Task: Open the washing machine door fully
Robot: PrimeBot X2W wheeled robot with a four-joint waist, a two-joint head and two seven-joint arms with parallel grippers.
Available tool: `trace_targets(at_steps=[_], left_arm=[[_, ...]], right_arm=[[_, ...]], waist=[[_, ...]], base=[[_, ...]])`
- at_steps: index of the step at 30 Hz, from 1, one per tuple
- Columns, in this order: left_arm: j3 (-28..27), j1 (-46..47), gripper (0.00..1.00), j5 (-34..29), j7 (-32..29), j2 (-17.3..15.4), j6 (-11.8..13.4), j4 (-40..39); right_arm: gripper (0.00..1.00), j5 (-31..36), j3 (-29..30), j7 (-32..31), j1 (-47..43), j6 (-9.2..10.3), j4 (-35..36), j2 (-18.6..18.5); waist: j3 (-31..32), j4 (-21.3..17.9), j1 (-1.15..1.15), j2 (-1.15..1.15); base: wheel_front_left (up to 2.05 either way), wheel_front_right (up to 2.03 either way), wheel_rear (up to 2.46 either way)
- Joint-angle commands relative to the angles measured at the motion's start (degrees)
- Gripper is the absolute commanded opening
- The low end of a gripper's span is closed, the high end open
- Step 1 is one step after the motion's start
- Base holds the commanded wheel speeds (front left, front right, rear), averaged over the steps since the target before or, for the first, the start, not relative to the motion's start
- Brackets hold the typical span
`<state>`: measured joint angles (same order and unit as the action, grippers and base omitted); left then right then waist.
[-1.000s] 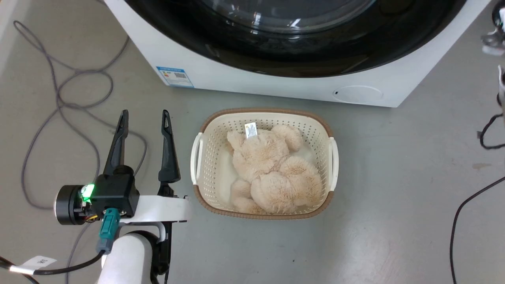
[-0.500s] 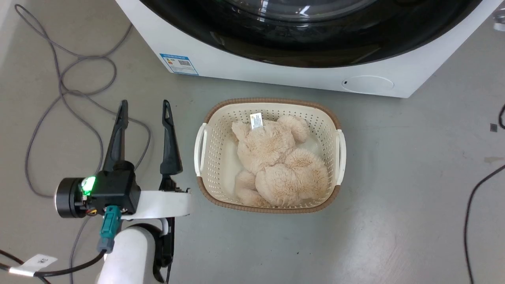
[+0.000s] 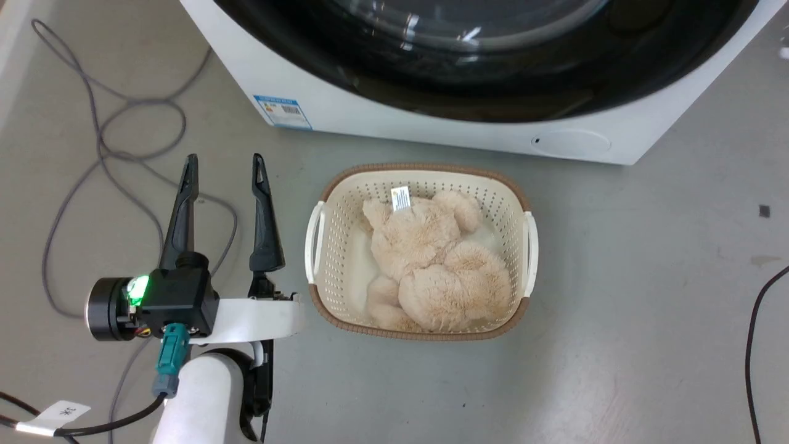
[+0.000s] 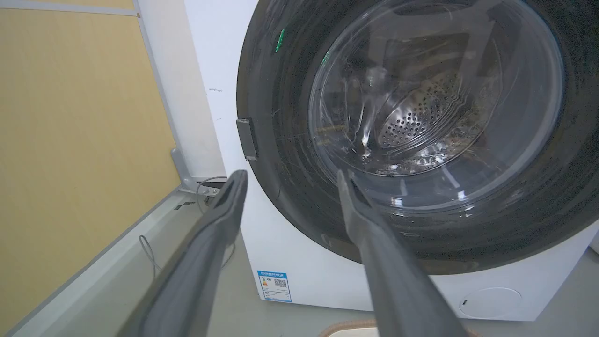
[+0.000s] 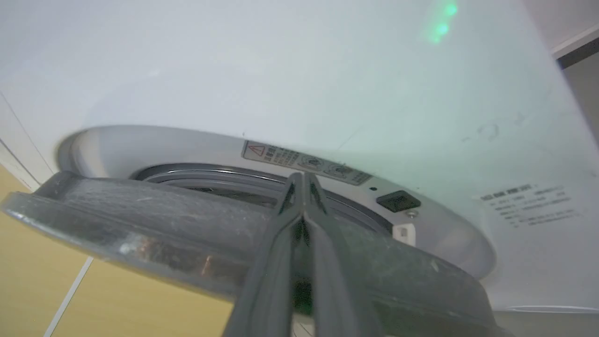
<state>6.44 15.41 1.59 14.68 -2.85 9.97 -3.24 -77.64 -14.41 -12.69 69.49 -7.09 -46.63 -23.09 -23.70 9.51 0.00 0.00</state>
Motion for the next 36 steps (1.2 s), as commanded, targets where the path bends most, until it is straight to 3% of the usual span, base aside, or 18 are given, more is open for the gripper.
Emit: trace_targets(at_steps=[1,16,36], left_arm=[[-0.25,-0.35,1.00,-0.02,0.32,-0.05,0.01,0.26],[-1.26,-2.73,1.00,-0.82,0.32,-0.12,-0.79,0.93],[-1.66,-6.62,1.00,-0.95,0.32,-0.78,-1.41,2.66]], right_arm=[[0.00,-0.48,-1.44,-1.11,-1.36,-0.40,0.37,1.59],[0.00,-4.93,-5.76,-5.40,-11.55,-0.40,5.75,0.88],[0.00,-10.90,-10.66,-11.00,-29.84,-0.40,24.69,1.06]], waist=[[0.75,-0.28,0.00,0.00],[5.18,-2.33,0.00,0.00],[11.15,-4.22,0.00,0.00]], base=[[0.00,0.00,0.00],[0.00,0.00,0.00],[0.00,0.00,0.00]])
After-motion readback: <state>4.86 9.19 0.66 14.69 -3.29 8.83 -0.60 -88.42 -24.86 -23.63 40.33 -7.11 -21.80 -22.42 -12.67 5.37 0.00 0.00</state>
